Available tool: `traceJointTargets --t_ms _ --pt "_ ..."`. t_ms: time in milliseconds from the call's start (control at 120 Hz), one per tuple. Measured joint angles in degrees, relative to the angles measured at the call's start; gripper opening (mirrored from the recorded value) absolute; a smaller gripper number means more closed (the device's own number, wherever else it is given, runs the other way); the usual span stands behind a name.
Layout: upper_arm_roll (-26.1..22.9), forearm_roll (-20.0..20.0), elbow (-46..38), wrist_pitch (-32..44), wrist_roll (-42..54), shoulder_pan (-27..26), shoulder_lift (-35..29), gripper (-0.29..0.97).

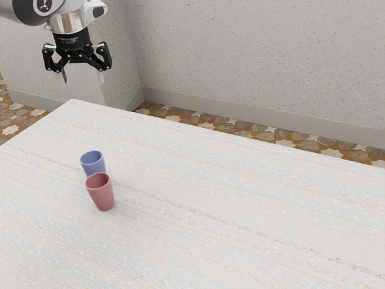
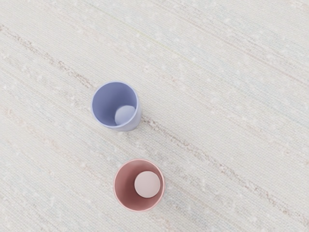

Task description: Place the left cup onto the right cup

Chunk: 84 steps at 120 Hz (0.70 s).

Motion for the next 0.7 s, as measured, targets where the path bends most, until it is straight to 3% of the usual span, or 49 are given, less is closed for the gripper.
traceJointTargets --t_ms 700 --pt "0.1 -0.2 -4.9 -0.2 0.3 0.5 -0.1 0.68"
